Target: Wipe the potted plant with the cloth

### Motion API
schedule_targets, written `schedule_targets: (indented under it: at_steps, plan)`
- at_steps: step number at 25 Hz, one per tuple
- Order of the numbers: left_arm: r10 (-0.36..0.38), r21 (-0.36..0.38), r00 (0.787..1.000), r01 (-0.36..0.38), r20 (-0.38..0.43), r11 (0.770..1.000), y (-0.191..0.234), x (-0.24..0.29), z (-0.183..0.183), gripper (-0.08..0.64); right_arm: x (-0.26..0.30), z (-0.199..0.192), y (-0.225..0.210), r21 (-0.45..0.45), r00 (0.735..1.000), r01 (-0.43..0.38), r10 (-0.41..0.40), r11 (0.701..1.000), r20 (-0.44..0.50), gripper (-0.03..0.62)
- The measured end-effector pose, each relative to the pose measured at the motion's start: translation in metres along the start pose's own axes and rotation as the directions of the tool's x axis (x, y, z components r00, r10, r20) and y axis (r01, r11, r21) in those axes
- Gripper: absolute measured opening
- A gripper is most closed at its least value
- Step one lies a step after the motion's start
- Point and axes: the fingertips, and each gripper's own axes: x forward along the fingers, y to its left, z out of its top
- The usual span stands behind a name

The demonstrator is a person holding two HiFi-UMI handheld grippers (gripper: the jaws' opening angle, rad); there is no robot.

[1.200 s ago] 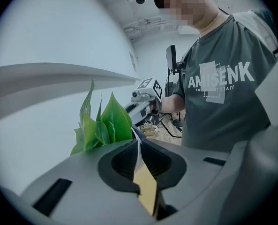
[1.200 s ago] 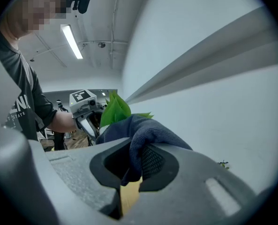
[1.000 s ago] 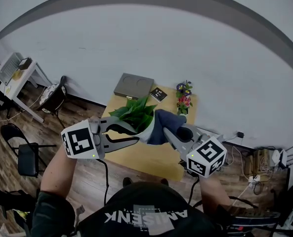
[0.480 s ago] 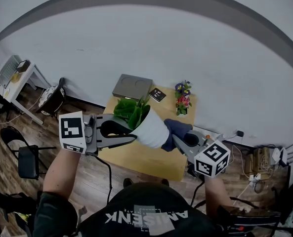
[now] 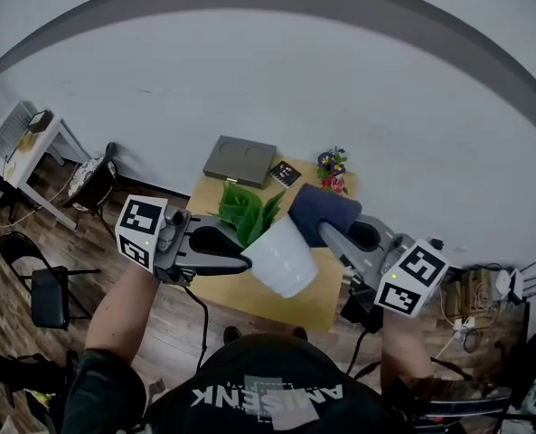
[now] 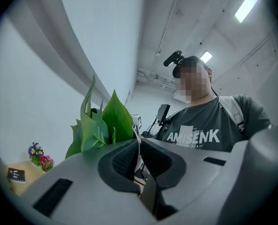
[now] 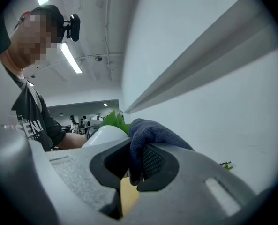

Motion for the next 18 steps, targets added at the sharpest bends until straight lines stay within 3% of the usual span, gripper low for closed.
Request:
schedule_targets:
  at_steps: [6, 13, 18]
  plan:
    - [-0.048, -0.018, 0.999, 0.048, -0.022, 0.999, -0.004, 0.007, -0.005, 0.020, 0.020, 0.000, 0.014, -0.024, 0.996, -0.081, 0.081, 0.996, -0.025, 0.028]
    - [-0.082, -0.061, 0.994, 0.086, 0.068, 0.994, -0.006, -0.010, 0.002, 0.020, 0.025, 0.000, 0.027, 0.053, 0.981, -0.195, 0.196, 0.979, -0.006, 0.028]
    - [-0.051, -0.082, 0.995, 0.058, 0.082, 0.995, 0.008, -0.020, -0.001, 0.020, 0.021, -0.003, 0.032, 0.101, 0.968, -0.249, 0.250, 0.963, 0.002, 0.028]
